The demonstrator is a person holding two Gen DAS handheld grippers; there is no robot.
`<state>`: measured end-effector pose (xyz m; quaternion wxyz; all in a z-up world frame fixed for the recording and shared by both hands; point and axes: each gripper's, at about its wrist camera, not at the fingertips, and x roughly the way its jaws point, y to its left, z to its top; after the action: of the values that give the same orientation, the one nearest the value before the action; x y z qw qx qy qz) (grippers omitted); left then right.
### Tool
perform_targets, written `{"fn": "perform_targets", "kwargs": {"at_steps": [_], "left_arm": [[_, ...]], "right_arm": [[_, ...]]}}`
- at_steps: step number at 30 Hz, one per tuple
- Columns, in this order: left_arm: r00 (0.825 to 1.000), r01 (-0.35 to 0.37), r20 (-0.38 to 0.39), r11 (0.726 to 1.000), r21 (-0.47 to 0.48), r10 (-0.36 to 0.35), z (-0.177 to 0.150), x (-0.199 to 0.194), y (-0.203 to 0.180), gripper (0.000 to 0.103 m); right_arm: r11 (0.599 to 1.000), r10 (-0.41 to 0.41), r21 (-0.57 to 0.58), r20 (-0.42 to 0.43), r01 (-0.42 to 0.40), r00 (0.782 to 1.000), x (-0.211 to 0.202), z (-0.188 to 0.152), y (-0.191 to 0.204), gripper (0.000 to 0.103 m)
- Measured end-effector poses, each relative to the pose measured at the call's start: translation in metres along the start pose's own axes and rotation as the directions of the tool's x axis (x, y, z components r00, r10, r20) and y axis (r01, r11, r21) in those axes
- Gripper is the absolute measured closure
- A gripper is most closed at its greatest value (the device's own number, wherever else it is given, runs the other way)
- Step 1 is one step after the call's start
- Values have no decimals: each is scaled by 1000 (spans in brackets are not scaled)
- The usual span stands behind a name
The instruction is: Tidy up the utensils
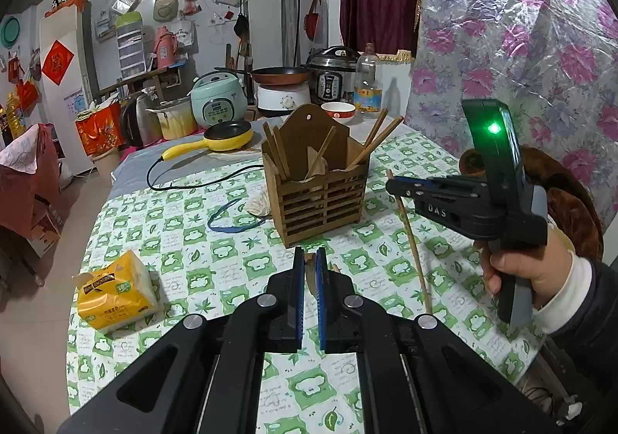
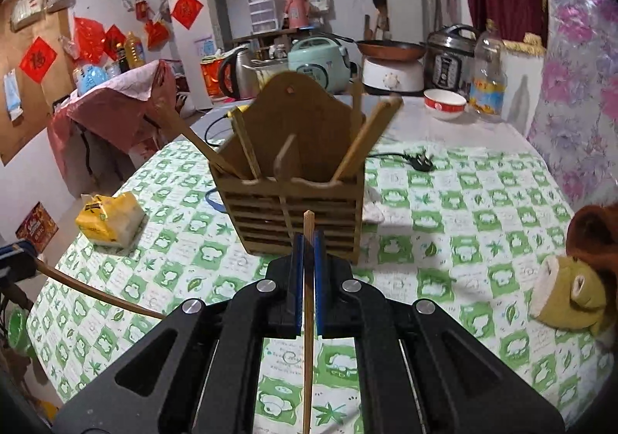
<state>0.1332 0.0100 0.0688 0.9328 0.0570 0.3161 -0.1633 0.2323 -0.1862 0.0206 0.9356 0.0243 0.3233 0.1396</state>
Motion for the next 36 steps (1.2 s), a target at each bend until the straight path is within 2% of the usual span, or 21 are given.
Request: {"fn": "perform_targets", "kwargs": {"at_steps": [4, 14, 22, 26, 30, 36], "left_arm": [[1000, -2, 0, 1000, 0, 2, 0, 0, 1, 97], [1000, 13, 8, 1000, 28, -13, 11, 3, -1, 97], [997, 14, 69, 996, 87, -20, 49, -9, -7, 97], [991, 4, 132, 994, 107, -18, 80, -19, -9, 97], [982, -17, 191, 994, 104, -3, 108, -28, -8, 97], [978, -43, 209, 995, 88, 23, 130, -20, -2, 97]], "right_arm": [[1000, 5, 0, 27, -5, 1000, -7, 3, 1, 97], [999, 35, -22, 148, -32, 988, -42, 43, 11, 97], [999, 8, -48, 262, 5, 965, -56, 94, 22, 97], [998, -50, -9, 340, 56, 939, -58, 123, 23, 97], [991, -131, 38, 414, 127, 901, -52, 144, 28, 97], [971, -236, 86, 497, 223, 835, -24, 154, 37, 97]]}}
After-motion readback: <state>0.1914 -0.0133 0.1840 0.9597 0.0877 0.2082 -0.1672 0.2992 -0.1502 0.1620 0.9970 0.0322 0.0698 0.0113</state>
